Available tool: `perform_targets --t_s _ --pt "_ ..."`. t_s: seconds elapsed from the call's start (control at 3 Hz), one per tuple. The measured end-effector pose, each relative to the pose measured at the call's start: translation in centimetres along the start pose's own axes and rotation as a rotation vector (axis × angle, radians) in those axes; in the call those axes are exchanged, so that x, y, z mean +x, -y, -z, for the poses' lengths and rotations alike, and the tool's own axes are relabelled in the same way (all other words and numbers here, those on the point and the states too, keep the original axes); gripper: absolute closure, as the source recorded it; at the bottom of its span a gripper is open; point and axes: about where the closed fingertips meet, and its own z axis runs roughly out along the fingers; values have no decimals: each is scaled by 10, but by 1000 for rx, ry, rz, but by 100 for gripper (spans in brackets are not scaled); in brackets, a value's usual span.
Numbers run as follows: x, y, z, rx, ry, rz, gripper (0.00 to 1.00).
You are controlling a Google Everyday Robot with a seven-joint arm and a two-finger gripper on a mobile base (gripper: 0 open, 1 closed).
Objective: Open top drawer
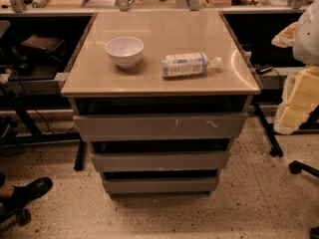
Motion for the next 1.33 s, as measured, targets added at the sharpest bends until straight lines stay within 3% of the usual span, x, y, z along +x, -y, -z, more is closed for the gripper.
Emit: perform_targets --t_s 0.33,0.67,1.0,1.33 --pt "0 0 0 0 0 0 0" --pt "-13 -12 -36 -53 35 -2 0" --pt "-52 -54 -125 -225 125 17 0" --pt "-52 -54 -125 -225 126 17 0"
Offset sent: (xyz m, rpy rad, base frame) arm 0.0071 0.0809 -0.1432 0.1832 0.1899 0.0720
